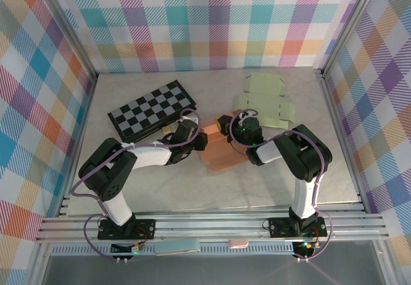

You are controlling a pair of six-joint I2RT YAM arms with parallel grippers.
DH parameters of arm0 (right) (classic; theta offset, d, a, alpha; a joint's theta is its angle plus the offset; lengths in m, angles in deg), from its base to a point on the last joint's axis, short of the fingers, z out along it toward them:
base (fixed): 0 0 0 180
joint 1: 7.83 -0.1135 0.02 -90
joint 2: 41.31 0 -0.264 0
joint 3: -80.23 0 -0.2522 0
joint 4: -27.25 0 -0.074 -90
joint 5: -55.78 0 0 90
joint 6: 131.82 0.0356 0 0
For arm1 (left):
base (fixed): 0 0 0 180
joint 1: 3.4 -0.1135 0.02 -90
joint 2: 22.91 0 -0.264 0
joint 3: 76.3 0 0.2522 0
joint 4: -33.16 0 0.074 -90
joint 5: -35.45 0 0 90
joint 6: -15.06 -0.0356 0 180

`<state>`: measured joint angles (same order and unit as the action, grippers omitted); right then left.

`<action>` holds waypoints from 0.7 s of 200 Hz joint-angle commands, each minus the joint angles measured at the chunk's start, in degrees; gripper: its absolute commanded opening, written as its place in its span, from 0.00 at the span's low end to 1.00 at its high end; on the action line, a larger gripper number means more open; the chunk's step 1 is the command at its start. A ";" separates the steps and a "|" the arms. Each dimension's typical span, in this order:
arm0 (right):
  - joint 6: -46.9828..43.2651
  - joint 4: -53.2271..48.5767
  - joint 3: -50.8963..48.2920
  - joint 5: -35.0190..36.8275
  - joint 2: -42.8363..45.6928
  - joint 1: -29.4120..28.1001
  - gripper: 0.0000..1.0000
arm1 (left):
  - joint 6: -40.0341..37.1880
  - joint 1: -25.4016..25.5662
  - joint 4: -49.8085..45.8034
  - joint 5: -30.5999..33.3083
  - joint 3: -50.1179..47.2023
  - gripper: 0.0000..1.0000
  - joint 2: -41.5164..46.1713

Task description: Fold the paper box

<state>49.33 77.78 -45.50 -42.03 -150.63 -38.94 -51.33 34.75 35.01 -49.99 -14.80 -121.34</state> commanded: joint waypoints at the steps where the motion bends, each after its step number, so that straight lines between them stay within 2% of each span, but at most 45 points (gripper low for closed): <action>1: 1.44 -2.36 -0.83 -2.65 -1.87 -1.31 0.00 | 1.19 0.49 -0.98 3.15 2.24 0.24 -1.42; 31: 1.99 -2.95 -0.82 -2.47 -1.73 -1.40 0.00 | 1.42 0.96 -1.19 3.36 2.77 0.20 -2.40; 110: 2.01 -5.45 -0.49 -1.83 -0.63 -1.75 0.00 | 2.09 1.38 -2.94 6.85 4.54 0.28 -4.72; 140: 2.21 -5.93 -0.28 -1.59 -0.38 -1.84 0.00 | 2.40 1.55 -3.96 8.21 5.90 0.20 -5.84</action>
<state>50.36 77.63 -45.37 -39.50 -150.65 -38.94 -49.88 35.95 32.89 -44.44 -10.80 -124.75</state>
